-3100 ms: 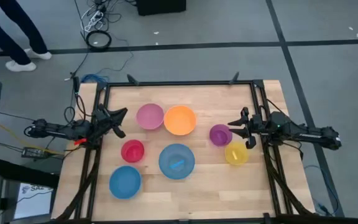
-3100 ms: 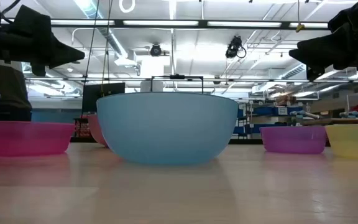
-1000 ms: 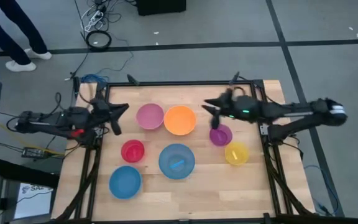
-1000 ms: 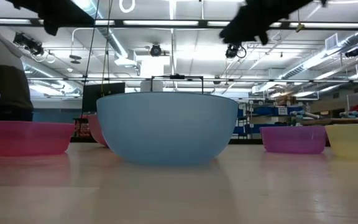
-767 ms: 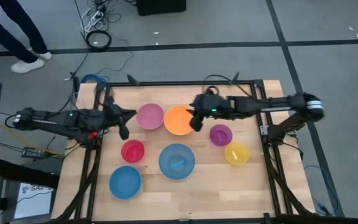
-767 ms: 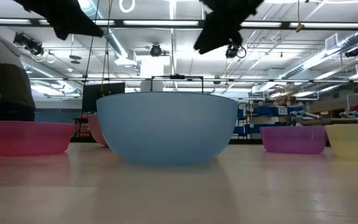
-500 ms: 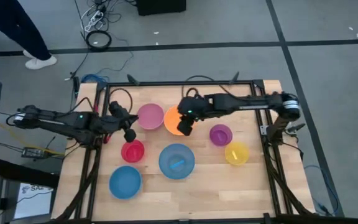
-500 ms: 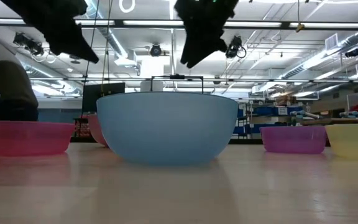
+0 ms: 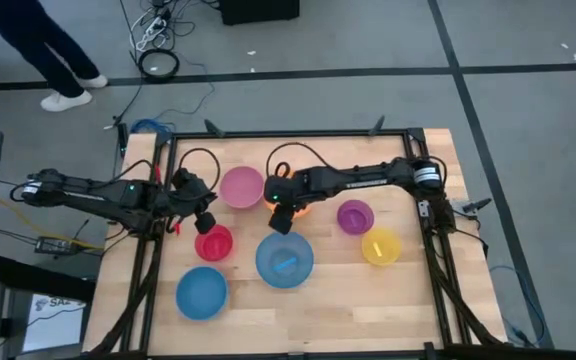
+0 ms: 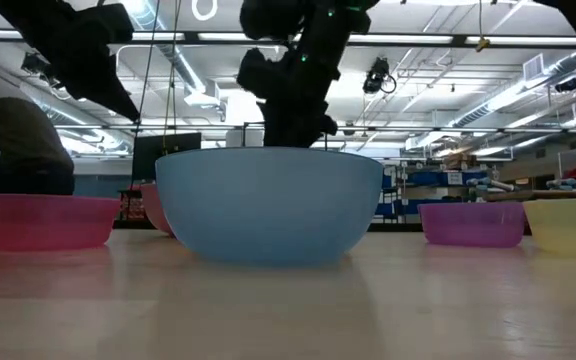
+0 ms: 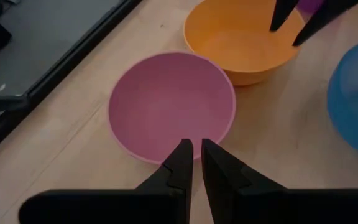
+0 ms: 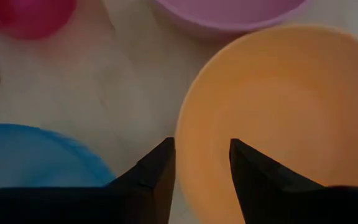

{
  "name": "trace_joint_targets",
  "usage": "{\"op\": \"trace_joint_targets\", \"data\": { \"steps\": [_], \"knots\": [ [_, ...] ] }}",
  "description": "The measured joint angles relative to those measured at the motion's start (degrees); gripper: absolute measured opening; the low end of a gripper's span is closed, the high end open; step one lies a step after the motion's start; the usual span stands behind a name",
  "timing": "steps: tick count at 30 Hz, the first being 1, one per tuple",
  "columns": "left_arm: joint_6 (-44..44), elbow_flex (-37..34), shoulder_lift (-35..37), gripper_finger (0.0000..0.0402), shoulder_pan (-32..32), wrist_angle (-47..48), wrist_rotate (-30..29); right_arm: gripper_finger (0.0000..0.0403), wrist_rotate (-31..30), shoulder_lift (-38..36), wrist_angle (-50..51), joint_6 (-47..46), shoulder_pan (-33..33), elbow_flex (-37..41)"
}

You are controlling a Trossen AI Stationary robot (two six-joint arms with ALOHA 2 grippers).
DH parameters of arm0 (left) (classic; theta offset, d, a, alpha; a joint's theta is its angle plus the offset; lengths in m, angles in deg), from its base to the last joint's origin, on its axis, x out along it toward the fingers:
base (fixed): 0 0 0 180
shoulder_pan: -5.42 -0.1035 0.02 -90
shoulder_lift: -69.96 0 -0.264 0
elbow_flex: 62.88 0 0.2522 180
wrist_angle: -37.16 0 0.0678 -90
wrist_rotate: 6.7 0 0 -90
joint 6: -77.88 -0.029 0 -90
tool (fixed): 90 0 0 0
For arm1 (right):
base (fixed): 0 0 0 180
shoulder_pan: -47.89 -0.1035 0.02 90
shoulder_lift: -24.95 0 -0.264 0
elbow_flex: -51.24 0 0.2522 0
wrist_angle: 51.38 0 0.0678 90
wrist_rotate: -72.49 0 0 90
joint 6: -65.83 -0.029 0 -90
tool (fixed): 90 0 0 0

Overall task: Nest bowls inside each other
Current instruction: Stack the orange bowl on top of the light blue bowl

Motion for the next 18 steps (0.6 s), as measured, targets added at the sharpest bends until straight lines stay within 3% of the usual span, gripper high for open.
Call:
{"op": "trace_joint_targets", "data": {
  "steps": [9, 18],
  "knots": [
    [0.0, 0.0, -0.01, 0.0042, -0.02, -0.18, -0.9, 0.0193, -0.03, 0.85, -0.65, -0.09, 0.03, -0.04],
    [0.0, 0.0, -0.01, 0.0042, 0.0, -0.44, -1.17, 0.0197, -0.06, 0.87, -0.69, -0.92, 0.03, -0.04]
  ]
}}
